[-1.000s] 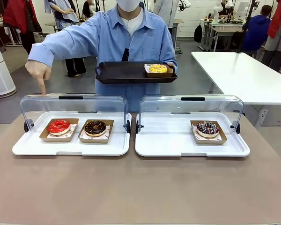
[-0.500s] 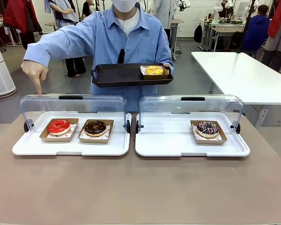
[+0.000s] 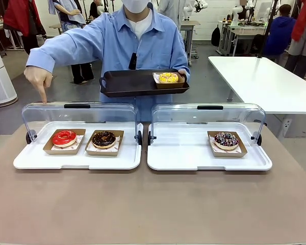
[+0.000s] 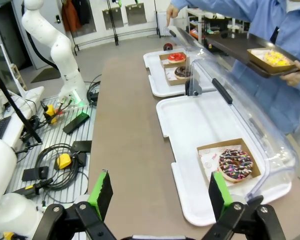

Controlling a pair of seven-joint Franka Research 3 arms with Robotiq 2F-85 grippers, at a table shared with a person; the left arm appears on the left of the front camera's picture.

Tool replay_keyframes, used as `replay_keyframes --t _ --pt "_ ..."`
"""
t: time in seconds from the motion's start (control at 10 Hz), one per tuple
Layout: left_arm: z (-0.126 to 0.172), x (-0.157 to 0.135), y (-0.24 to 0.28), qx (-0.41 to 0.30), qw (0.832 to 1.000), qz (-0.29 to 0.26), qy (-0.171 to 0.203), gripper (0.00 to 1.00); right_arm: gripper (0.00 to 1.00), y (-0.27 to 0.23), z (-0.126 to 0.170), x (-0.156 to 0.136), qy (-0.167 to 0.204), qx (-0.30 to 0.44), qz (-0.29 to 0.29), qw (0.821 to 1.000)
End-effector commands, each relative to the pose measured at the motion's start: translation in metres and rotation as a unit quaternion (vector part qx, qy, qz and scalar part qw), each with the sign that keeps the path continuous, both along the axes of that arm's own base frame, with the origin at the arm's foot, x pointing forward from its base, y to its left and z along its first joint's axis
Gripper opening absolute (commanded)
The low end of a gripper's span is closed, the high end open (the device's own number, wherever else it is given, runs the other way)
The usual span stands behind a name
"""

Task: Provide the desired donut to the person.
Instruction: Pick up and lift the Paper togo box containing the Donut pointed at by the person.

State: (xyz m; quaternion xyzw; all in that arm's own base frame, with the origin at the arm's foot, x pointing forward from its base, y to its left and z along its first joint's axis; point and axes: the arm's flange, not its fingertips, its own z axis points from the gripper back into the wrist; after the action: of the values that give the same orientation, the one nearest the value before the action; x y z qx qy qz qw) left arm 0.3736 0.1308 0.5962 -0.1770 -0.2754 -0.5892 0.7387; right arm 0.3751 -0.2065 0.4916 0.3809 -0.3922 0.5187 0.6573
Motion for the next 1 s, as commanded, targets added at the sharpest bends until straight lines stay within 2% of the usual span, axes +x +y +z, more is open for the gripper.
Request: replay_keyframes --t 0.0,0.1,0.4,0.7,0.9 --pt "-0.034 -0.019 -0.048 0.171 0.985 -0.025 -0.019 1.00 1.00 0.000 -0.002 -0.001 0.001 -0.007 -0.003 1.000" --pt "-0.054 -0.022 -0.064 0.227 0.973 -0.049 -0.011 1.00 1.00 0.000 -0.002 -0.001 0.001 -0.007 -0.003 1.000" --pt "-0.127 -0.013 -0.104 0.297 0.952 -0.079 0.000 1.00 1.00 0.000 -0.002 -0.001 0.001 -0.007 -0.003 1.000" --pt "-0.175 0.008 -0.133 0.296 0.951 -0.082 -0.020 1.00 1.00 0.000 -0.002 -0.001 0.001 -0.007 -0.003 1.000" --pt "-0.181 0.027 -0.144 0.296 0.951 -0.089 -0.010 1.00 1.00 0.000 -0.002 -0.001 0.001 -0.007 -0.003 1.000"
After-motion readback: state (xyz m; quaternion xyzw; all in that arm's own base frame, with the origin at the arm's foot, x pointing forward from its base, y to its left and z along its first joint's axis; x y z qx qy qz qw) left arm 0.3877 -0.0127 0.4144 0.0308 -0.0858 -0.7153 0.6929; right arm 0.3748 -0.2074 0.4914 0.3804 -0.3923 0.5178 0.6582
